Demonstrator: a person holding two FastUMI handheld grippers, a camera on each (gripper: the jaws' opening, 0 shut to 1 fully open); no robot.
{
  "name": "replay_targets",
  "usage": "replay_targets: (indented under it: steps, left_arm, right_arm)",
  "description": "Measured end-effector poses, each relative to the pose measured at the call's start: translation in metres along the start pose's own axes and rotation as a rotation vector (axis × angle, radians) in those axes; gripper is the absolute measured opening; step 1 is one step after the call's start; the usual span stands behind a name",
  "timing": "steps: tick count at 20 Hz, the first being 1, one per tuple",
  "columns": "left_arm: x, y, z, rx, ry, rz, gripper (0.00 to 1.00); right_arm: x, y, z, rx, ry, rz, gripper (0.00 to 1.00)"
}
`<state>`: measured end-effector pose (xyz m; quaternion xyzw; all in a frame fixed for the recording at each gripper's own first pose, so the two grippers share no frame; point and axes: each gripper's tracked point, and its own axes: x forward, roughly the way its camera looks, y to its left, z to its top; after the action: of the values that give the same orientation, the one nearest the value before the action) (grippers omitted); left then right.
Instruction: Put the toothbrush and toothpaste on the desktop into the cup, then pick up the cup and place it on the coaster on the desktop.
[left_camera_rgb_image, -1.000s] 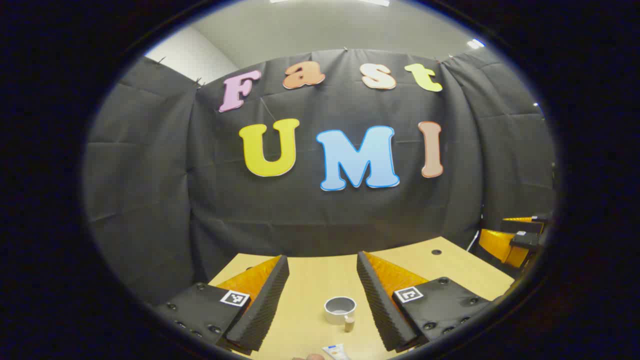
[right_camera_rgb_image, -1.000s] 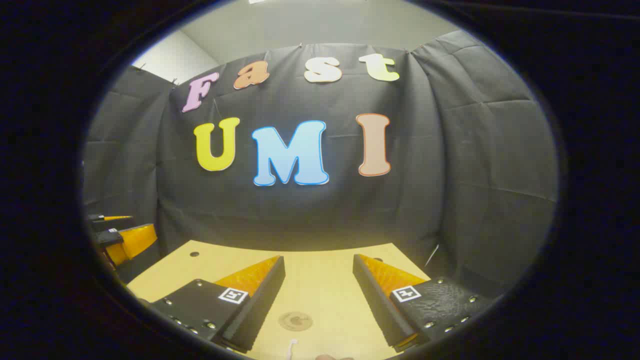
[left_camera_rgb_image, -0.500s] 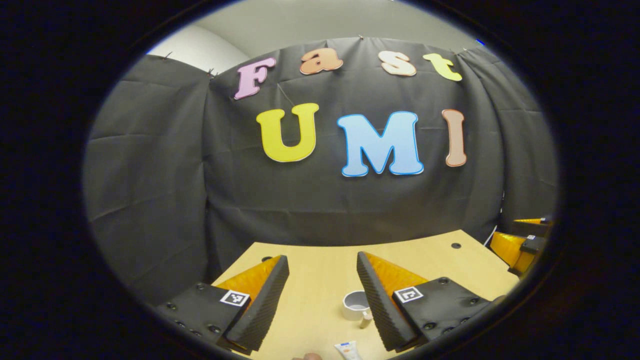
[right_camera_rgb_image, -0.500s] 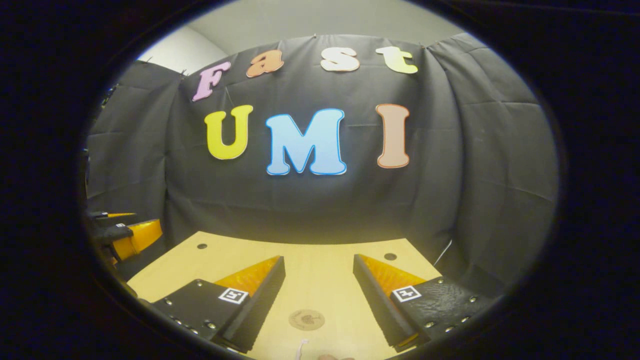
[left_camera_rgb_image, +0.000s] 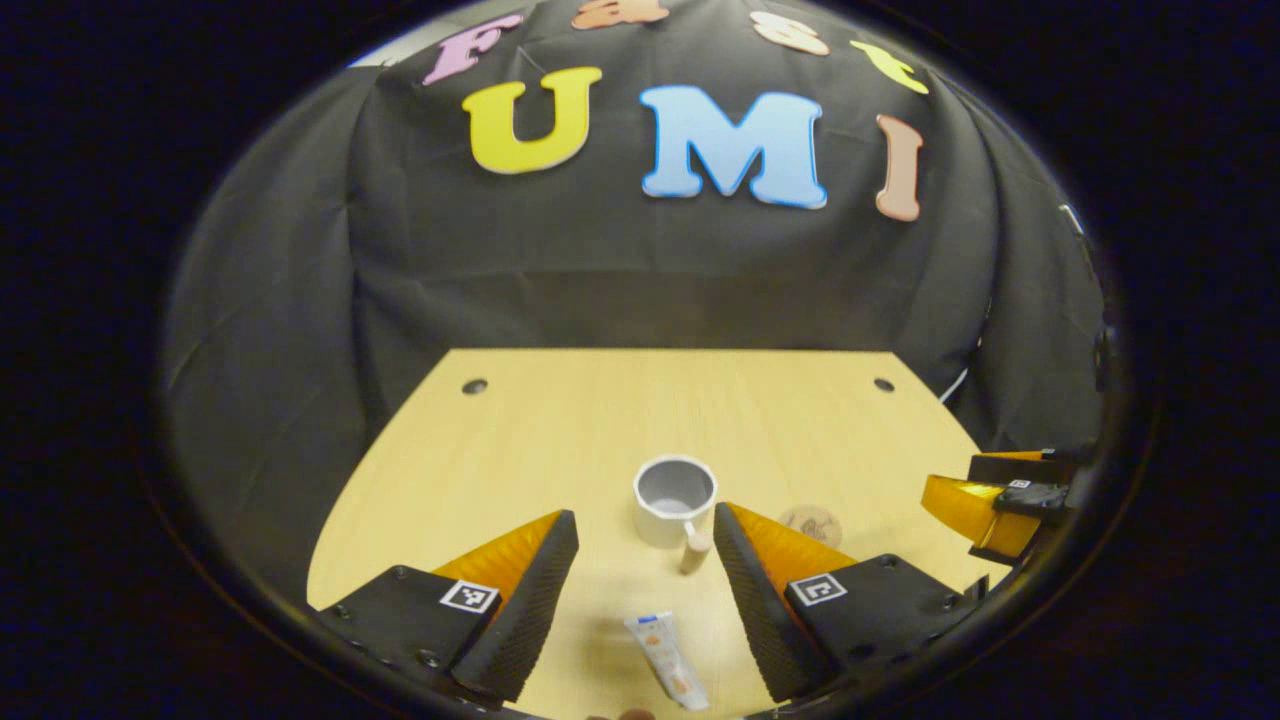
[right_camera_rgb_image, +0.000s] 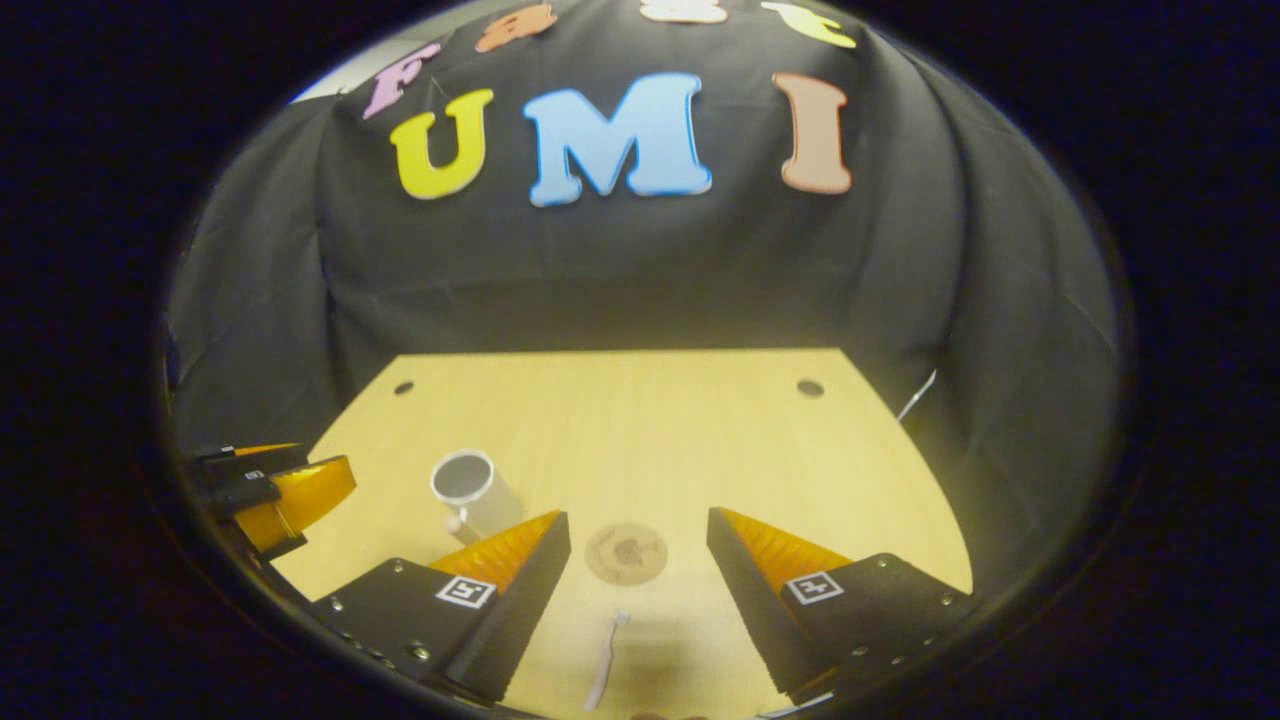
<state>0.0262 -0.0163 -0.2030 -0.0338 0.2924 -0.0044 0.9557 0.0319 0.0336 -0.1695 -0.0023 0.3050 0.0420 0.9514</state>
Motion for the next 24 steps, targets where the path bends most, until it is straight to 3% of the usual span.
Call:
replay_targets:
  steps: [4, 9, 13, 18, 24]
  left_arm:
    - [0.026, 0.0, -0.114, -0.03, 0.374, -0.012, 0.92]
    - [0.038, 0.019, -0.163, -0.071, 0.602, -0.014, 0.92]
    - [0.042, 0.028, -0.186, -0.086, 0.689, 0.023, 0.93]
    - [0.048, 0.032, -0.195, -0.084, 0.731, 0.071, 0.91]
    - [0.05, 0.032, -0.195, -0.157, 0.781, 0.109, 0.91]
  right_arm:
    - [0.026, 0.004, -0.094, 0.048, 0.368, 0.02, 0.92]
    - [0.016, 0.012, -0.152, 0.073, 0.631, 0.034, 0.92]
    - [0.01, 0.01, -0.171, 0.055, 0.755, 0.028, 0.94]
    - [0.023, 0.007, -0.181, 0.033, 0.799, -0.024, 0.92]
    - [0.023, 0.008, -0.181, 0.005, 0.832, -0.064, 0.92]
